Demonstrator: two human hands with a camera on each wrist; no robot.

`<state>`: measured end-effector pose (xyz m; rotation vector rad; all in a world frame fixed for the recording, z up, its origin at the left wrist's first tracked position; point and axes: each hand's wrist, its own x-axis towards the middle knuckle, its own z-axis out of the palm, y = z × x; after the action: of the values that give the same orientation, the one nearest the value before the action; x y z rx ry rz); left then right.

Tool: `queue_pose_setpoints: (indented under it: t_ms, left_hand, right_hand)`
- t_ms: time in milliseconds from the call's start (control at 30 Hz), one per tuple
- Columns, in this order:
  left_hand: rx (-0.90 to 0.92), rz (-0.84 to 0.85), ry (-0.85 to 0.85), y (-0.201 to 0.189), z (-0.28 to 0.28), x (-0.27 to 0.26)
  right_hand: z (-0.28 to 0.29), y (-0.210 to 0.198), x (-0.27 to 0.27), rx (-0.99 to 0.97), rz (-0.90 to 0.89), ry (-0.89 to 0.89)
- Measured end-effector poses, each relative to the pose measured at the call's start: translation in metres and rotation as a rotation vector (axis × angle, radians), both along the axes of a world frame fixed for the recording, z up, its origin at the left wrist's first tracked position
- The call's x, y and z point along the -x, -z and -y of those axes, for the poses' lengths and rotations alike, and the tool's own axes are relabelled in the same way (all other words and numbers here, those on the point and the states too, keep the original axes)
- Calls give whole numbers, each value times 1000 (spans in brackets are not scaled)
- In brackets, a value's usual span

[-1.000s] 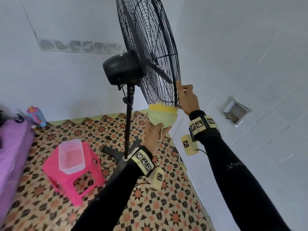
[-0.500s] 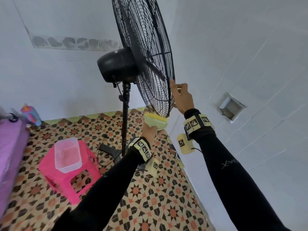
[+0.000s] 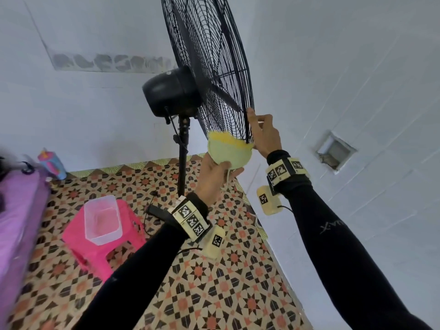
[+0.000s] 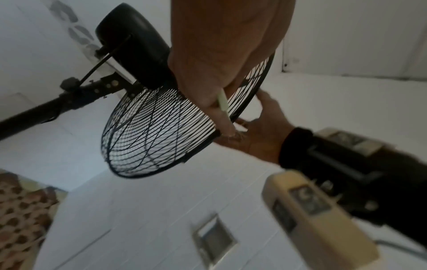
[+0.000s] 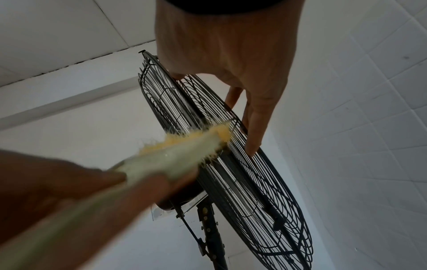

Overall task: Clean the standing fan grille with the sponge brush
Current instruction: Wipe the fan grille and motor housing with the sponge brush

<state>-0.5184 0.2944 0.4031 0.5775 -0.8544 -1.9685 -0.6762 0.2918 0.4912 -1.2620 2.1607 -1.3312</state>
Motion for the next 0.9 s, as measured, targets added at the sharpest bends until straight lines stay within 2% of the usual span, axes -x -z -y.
queue_pose_setpoints:
  t_ms: [100, 233, 300, 400, 567, 800, 900]
  left_hand:
    - [203, 335, -90, 27, -5, 10]
    - [645, 856, -156, 48, 0, 8]
    - [841, 960, -141, 48, -1, -6]
    - [1073, 1017, -108, 47, -2, -23]
    - [1226, 943, -228, 23, 16, -17]
    - [1240, 830, -269, 26, 21, -27]
    - [1288, 858, -219, 25, 26, -26]
  right_hand:
    - [0, 0, -3, 1, 37, -2]
    - [-4, 2, -5, 4, 54, -5]
    - [-5, 3, -6, 6, 64, -5]
    - [-5, 2, -9, 11, 51, -8]
    - [-3, 2, -6, 19, 41, 9]
    - [-2, 6, -6, 28, 22, 6]
    - [-4, 5, -6, 26, 6, 5]
